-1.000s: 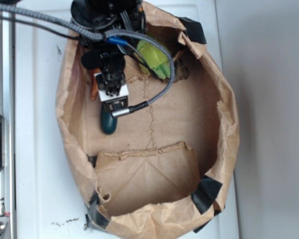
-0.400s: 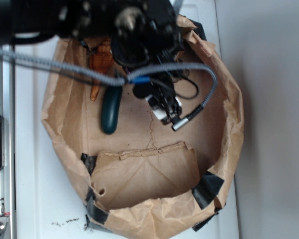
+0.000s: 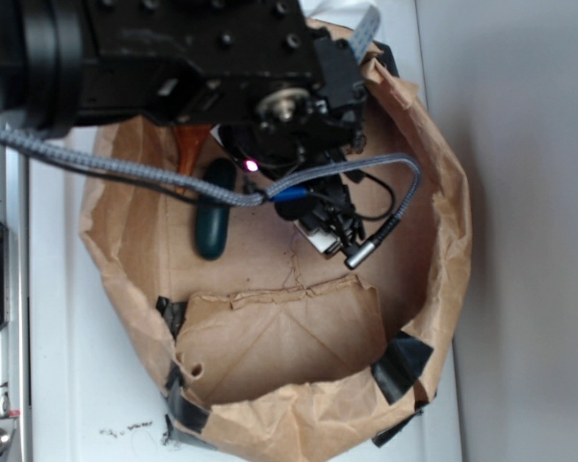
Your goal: Grab the plastic pickle.
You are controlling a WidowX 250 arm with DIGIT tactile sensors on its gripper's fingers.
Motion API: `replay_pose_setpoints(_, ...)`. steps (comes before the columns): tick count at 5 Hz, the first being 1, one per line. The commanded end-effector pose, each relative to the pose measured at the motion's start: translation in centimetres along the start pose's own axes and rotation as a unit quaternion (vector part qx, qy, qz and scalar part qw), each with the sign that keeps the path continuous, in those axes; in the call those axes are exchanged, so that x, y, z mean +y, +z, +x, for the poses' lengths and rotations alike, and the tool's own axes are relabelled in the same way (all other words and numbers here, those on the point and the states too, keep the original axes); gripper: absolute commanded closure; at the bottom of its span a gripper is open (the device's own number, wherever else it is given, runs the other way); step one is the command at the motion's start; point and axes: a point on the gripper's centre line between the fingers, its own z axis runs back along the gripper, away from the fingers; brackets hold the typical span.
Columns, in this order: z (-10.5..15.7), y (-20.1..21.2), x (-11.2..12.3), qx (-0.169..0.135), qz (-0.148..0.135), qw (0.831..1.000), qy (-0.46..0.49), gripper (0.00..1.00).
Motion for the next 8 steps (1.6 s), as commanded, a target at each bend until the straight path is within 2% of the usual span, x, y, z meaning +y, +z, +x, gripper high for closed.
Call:
replay_pose_setpoints(1,0.3,0.0,0.4,-0.018,-0.014,0.999,-0.034,0.00)
replay_pose_setpoints(3,-0.7,-1.3,1.3,-0.018,-0.019,0.999,-0.037,0.00)
replay_pose_setpoints(5,-1.3,-3.9,2.8,0.002,0.007,1.000,-0.030,0.00)
replay_pose_setpoints(6,-0.7,-5.2,3.0,0.008,0.023,0.999,-0.027,0.00)
replay_pose_setpoints(7,-4.7,-5.0,4.2,0.020,0.030,0.999,-0.007,0.00)
replay_pose_setpoints(8,-4.0,-4.4,4.1,0.023,0.021,0.999,-0.019,0.00)
